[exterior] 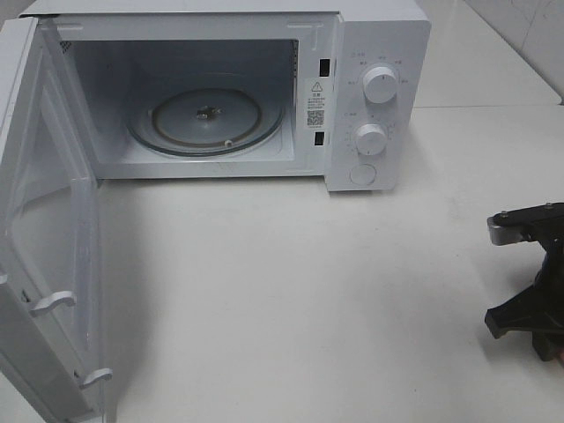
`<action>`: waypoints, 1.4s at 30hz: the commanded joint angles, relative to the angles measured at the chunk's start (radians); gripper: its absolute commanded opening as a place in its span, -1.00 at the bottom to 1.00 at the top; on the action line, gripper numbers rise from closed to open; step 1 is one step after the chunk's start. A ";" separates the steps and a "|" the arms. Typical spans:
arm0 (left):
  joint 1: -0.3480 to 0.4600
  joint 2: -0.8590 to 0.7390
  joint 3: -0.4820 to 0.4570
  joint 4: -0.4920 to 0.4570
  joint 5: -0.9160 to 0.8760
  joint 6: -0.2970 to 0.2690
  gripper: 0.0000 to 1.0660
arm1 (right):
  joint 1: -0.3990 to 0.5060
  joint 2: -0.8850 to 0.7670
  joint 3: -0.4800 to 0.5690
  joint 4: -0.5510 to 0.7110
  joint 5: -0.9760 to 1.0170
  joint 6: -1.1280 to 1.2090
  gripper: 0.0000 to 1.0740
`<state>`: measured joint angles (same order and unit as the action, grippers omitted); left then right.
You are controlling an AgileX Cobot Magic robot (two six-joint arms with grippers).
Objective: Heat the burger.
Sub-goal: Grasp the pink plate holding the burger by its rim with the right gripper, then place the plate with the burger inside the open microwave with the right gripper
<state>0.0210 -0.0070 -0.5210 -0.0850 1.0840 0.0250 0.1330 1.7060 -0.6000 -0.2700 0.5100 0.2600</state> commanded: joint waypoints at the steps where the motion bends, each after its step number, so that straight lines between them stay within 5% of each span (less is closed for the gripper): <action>1: -0.002 -0.014 0.002 0.001 -0.014 -0.003 0.87 | -0.005 0.008 0.008 0.001 0.002 0.013 -0.93; 10: -0.002 -0.014 0.002 0.001 -0.014 -0.003 0.87 | -0.002 0.004 0.008 -0.002 0.021 0.028 -1.00; 24: -0.002 -0.014 0.002 0.001 -0.014 -0.003 0.87 | -0.001 -0.112 0.008 -0.194 0.127 0.261 -1.00; 42: -0.002 -0.014 0.002 0.001 -0.014 -0.003 0.87 | 0.220 -0.112 0.008 -0.290 0.246 0.359 -1.00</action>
<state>0.0210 -0.0070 -0.5210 -0.0850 1.0840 0.0250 0.3520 1.6020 -0.5940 -0.5160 0.7220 0.6050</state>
